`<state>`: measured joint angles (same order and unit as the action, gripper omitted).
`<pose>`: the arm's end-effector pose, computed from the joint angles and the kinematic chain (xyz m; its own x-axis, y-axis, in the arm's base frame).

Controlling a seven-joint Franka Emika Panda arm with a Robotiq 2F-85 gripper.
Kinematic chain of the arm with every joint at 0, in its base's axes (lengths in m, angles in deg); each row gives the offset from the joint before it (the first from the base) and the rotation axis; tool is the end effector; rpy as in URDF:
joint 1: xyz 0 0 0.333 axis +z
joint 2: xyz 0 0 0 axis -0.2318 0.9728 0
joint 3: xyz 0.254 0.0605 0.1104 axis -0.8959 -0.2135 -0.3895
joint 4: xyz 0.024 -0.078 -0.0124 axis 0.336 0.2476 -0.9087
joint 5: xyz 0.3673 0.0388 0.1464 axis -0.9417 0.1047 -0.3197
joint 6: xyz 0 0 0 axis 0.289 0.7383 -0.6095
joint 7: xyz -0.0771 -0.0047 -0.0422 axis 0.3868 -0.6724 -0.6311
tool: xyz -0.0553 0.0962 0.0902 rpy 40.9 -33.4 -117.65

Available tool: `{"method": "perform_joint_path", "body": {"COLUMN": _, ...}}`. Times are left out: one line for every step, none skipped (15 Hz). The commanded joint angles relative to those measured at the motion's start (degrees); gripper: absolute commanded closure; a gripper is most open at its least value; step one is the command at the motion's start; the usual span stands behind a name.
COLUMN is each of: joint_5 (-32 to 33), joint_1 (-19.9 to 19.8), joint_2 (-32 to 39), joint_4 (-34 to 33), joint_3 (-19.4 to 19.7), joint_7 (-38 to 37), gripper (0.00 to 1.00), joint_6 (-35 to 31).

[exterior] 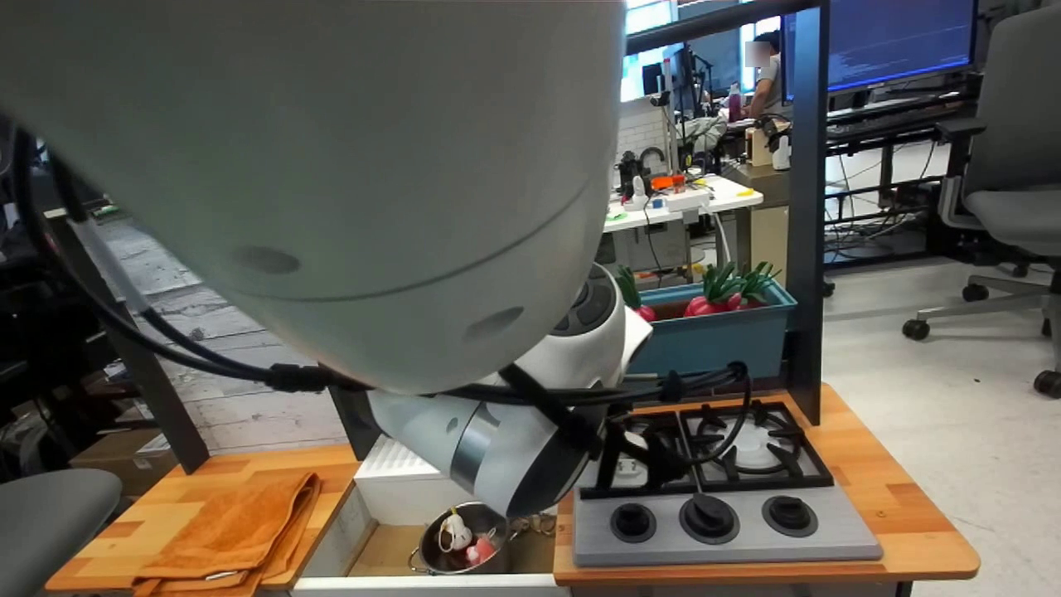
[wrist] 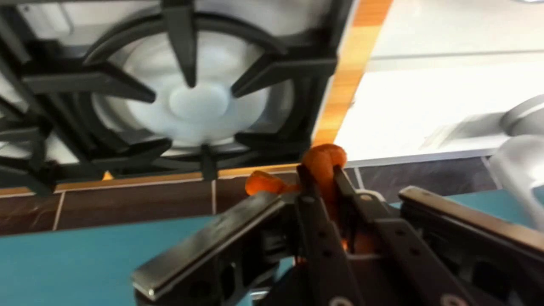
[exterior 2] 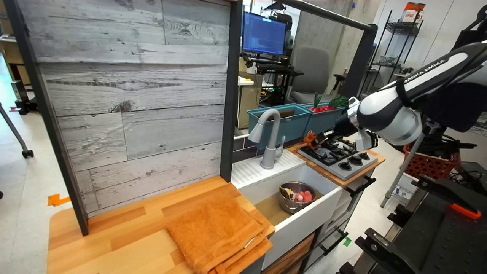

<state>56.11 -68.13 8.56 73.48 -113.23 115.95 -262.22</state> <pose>0.6117 -0.2370 -0.0373 0.7859 0.0278 0.6177 0.0983 -0.9919 -0.0805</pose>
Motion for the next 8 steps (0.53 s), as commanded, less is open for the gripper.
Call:
{"method": "perform_joint_path", "body": {"joint_5": 3.4, "joint_1": -4.1, "joint_2": -6.1, "joint_4": 14.3, "joint_3": -1.0, "joint_7": -1.3, "gripper": 0.97, "joint_6": -1.6}}
{"method": "perform_joint_path", "body": {"joint_5": 3.9, "joint_1": -4.6, "joint_2": -6.8, "joint_4": 16.6, "joint_3": -1.3, "joint_7": -1.3, "gripper": 0.97, "joint_6": -1.5}}
{"method": "perform_joint_path", "body": {"joint_5": 4.1, "joint_1": -4.6, "joint_2": -7.7, "joint_4": 19.0, "joint_3": -1.3, "joint_7": -1.5, "gripper": 0.97, "joint_6": -1.5}}
{"method": "perform_joint_path", "body": {"joint_5": 4.3, "joint_1": -4.6, "joint_2": -8.6, "joint_4": 21.0, "joint_3": -1.5, "joint_7": -1.6, "gripper": 0.97, "joint_6": -1.6}}
{"method": "perform_joint_path", "body": {"joint_5": 4.5, "joint_1": -4.5, "joint_2": -9.2, "joint_4": 22.7, "joint_3": -1.7, "joint_7": -1.8, "gripper": 0.97, "joint_6": -1.7}}
{"method": "perform_joint_path", "body": {"joint_5": 4.2, "joint_1": -3.8, "joint_2": -10.2, "joint_4": 24.2, "joint_3": -1.6, "joint_7": -2.3, "gripper": 0.97, "joint_6": -1.6}}
{"method": "perform_joint_path", "body": {"joint_5": 3.8, "joint_1": -3.0, "joint_2": -10.9, "joint_4": 25.0, "joint_3": -1.7, "joint_7": -2.9, "gripper": 0.97, "joint_6": -1.4}}
{"method": "perform_joint_path", "body": {"joint_5": 3.3, "joint_1": -1.9, "joint_2": -11.5, "joint_4": 25.5, "joint_3": -1.4, "joint_7": -3.6, "gripper": 0.97, "joint_6": -1.4}}
